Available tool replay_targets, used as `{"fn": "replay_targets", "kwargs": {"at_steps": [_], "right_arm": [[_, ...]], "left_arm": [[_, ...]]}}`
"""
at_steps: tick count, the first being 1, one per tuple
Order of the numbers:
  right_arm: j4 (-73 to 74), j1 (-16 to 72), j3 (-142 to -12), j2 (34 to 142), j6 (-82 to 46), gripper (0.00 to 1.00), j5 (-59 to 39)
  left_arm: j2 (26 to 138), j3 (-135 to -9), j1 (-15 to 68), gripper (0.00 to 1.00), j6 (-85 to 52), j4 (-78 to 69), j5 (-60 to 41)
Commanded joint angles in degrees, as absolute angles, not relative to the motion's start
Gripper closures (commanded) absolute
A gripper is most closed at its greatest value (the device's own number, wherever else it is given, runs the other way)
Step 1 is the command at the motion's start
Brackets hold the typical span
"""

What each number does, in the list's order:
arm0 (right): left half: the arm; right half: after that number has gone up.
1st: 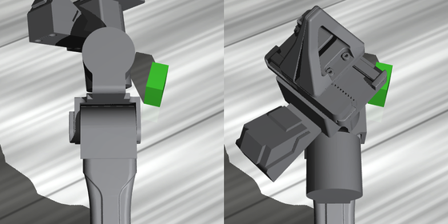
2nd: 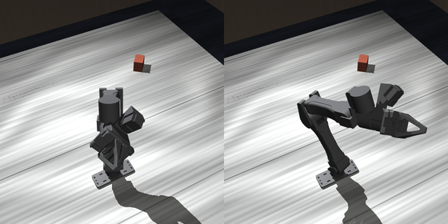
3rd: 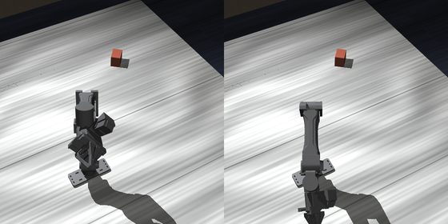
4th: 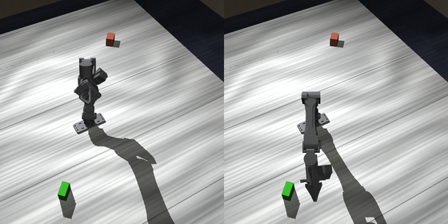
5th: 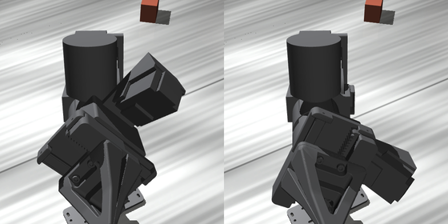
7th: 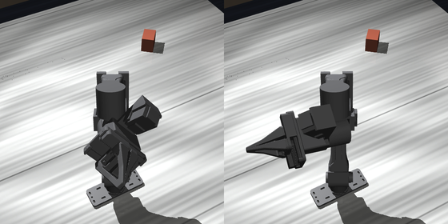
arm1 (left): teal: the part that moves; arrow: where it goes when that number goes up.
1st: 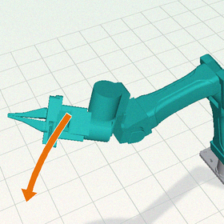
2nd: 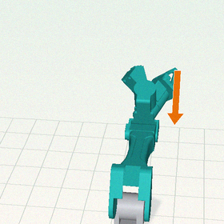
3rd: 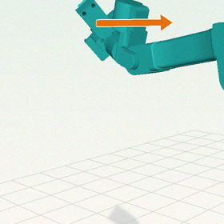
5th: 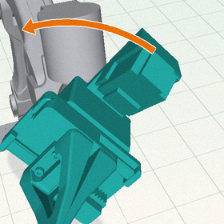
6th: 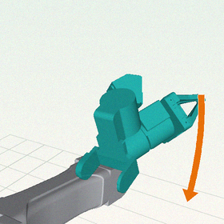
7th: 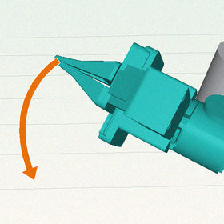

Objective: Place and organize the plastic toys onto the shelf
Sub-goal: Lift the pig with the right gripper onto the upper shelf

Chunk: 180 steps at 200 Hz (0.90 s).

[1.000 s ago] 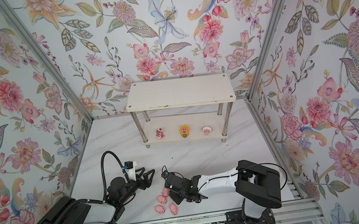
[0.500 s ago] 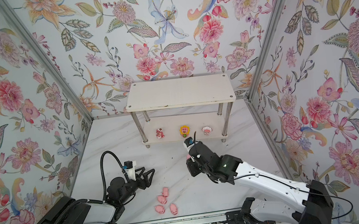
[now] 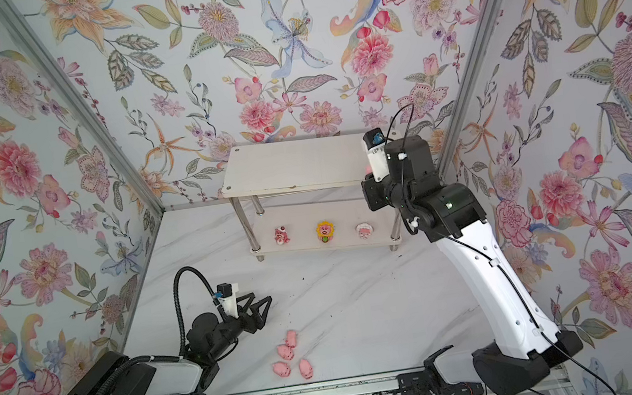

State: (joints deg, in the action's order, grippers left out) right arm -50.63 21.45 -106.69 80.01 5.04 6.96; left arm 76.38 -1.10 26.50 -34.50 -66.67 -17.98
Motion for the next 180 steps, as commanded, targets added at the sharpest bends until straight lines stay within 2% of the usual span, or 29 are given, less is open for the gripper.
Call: {"fn": "replay_targets", "kwargs": {"at_steps": [1, 42, 72, 149, 180], "right_arm": [[-59.5, 16.6, -113.3, 85.6, 11.2, 0.79, 1.6], [-60.4, 8.9, -118.6, 91.4, 13.3, 0.81, -6.1], [-60.4, 7.5, -121.0, 94.5, 13.5, 0.81, -9.4], [-60.5, 5.9, -121.1, 96.8, 13.3, 0.8, -8.6], [-60.5, 5.1, -121.8, 97.2, 12.9, 0.77, -9.2]], "left_arm": [[75.7, -0.1, 25.7, 0.21, -33.6, -67.3, -18.0], [78.0, -0.3, 25.7, 0.22, -34.4, -69.6, -19.5], [79.0, -0.4, 25.7, 0.22, -34.7, -70.6, -20.0], [80.0, -0.6, 25.8, 0.22, -34.9, -71.1, -20.4], [80.7, -0.7, 25.7, 0.22, -35.3, -71.9, -21.1]]}}
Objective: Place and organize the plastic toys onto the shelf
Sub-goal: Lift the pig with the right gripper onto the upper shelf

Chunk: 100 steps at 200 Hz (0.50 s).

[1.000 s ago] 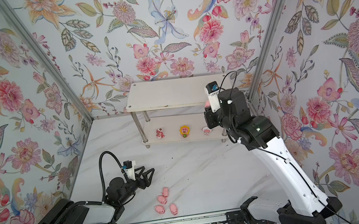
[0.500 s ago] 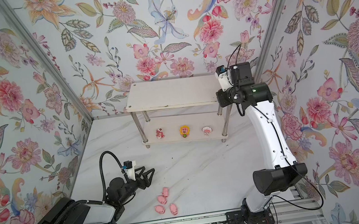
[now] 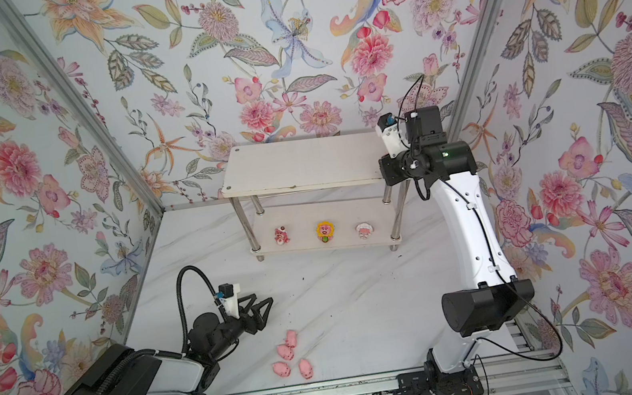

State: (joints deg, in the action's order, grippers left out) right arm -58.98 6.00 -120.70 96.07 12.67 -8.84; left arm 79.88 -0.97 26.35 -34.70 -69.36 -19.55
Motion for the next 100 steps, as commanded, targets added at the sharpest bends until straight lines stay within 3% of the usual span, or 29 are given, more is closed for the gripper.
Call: {"fn": "replay_targets", "kwargs": {"at_steps": [1, 41, 58, 78, 100], "right_arm": [[-60.5, 5.0, -121.8, 97.2, 12.9, 0.76, -9.1], [-60.5, 4.8, -121.3, 97.6, 12.9, 0.7, -9.0], [-60.5, 4.9, -121.1, 97.8, 12.9, 0.6, -9.3], [-60.4, 4.9, -121.0, 97.6, 12.9, 0.4, -9.0], [-60.2, 4.9, -121.3, 97.0, 12.6, 0.33, -8.2]], "left_arm": [[80.7, -0.8, 25.7, 0.22, -35.3, -71.9, -21.1], [80.5, -0.7, 25.7, 0.22, -35.2, -71.8, -20.8], [80.7, -0.8, 25.7, 0.22, -35.3, -71.9, -20.9], [80.6, -0.7, 25.6, 0.22, -35.2, -71.8, -20.9], [80.7, -0.7, 25.6, 0.22, -35.2, -71.8, -20.8]]}}
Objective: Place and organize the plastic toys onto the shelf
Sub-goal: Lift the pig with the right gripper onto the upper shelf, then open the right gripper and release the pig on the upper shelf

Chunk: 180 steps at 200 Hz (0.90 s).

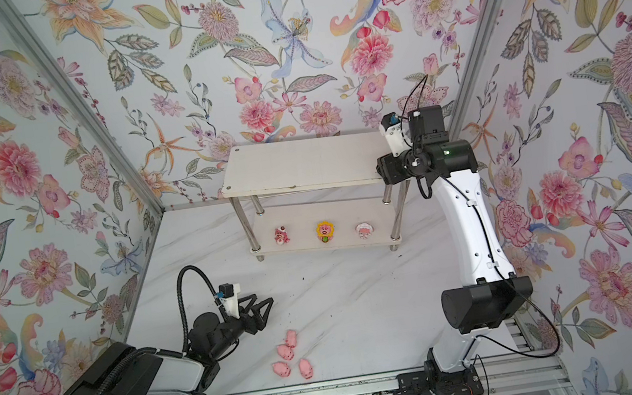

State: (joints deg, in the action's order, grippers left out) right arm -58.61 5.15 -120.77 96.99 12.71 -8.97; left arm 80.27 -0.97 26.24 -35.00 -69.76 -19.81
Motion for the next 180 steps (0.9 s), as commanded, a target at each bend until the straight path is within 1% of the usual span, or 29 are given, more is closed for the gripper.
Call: {"fn": "replay_targets", "kwargs": {"at_steps": [1, 28, 48, 61, 88, 99, 111, 134, 148, 164, 180], "right_arm": [[-60.2, 4.9, -121.4, 96.9, 12.6, 0.33, -8.2], [-59.8, 5.1, -121.8, 95.1, 11.3, 0.3, -7.1], [-59.3, 6.7, -120.6, 91.9, 9.8, 0.29, -3.9], [-57.0, 8.7, -116.4, 87.9, 9.8, 0.27, -0.8], [-51.1, 15.4, -102.1, 76.8, 10.3, 0.25, 7.9], [-50.2, 17.8, -97.3, 72.6, 9.0, 0.25, 10.2], [-50.1, 20.3, -92.0, 68.5, 5.9, 0.27, 11.2], [-47.6, 30.0, -78.7, 61.0, 0.0, 0.33, 13.2], [-43.5, 37.7, -68.5, 58.6, -1.9, 0.37, 11.3], [-35.9, 47.1, -57.2, 59.3, -4.6, 0.39, 7.4], [-27.2, 54.1, -49.4, 63.6, -8.9, 0.43, 1.8]], "left_arm": [[80.6, -0.8, 25.6, 0.22, -35.2, -71.8, -20.8], [80.8, -0.9, 25.7, 0.22, -35.3, -71.9, -21.0], [80.4, -0.8, 25.7, 0.22, -35.3, -71.9, -21.2], [79.8, -0.6, 25.7, 0.23, -35.3, -71.5, -21.1], [76.4, 0.1, 25.7, 0.23, -34.4, -69.0, -18.7], [74.9, 0.2, 25.7, 0.24, -33.6, -67.1, -17.6], [73.7, 0.1, 25.7, 0.24, -33.0, -65.4, -16.5], [72.0, 0.0, 25.7, 0.25, -32.3, -62.3, -14.8], [70.9, 0.3, 25.7, 0.25, -32.0, -61.1, -13.6], [69.7, 0.5, 25.7, 0.25, -31.4, -60.0, -12.2], [68.3, 0.5, 25.7, 0.25, -30.7, -58.4, -10.9]]}}
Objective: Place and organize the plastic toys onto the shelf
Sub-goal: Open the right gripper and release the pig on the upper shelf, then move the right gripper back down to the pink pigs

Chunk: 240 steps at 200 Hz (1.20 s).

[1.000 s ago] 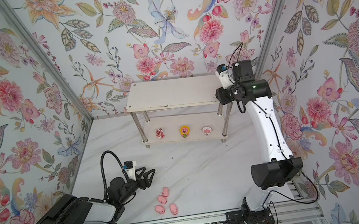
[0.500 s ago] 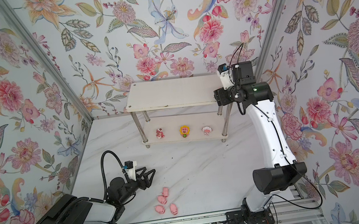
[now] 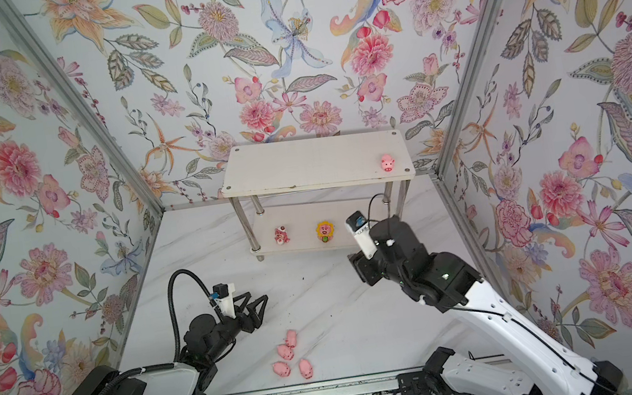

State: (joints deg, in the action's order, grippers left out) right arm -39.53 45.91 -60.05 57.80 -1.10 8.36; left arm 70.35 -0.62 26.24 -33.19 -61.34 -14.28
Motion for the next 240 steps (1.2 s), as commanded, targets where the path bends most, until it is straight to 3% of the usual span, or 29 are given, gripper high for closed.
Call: {"fn": "replay_targets", "kwargs": {"at_steps": [1, 38, 79, 109, 186, 240], "right_arm": [[-26.5, 54.3, -49.1, 64.0, -9.1, 0.43, 1.5], [-18.5, 65.0, -47.1, 76.2, -16.3, 0.49, -3.6], [-20.4, 74.7, -49.7, 84.2, -22.7, 0.29, -2.3], [-18.9, 79.0, -50.4, 88.5, -24.7, 0.25, -1.0], [-16.6, 79.9, -50.8, 94.1, -27.9, 0.49, 4.7], [-22.4, 77.0, -50.9, 88.2, -28.9, 0.65, 7.2]], "left_arm": [[68.2, 0.5, 25.7, 0.25, -30.7, -58.4, -10.9], [65.7, 1.1, 25.7, 0.24, -30.1, -56.5, -9.0], [65.0, 0.8, 25.7, 0.24, -29.9, -56.1, -9.1], [65.0, 0.9, 25.7, 0.24, -30.2, -56.0, -9.7], [63.4, 1.4, 25.7, 0.24, -30.4, -55.4, -9.1], [65.0, 1.1, 25.7, 0.24, -30.7, -56.3, -9.7]]}}
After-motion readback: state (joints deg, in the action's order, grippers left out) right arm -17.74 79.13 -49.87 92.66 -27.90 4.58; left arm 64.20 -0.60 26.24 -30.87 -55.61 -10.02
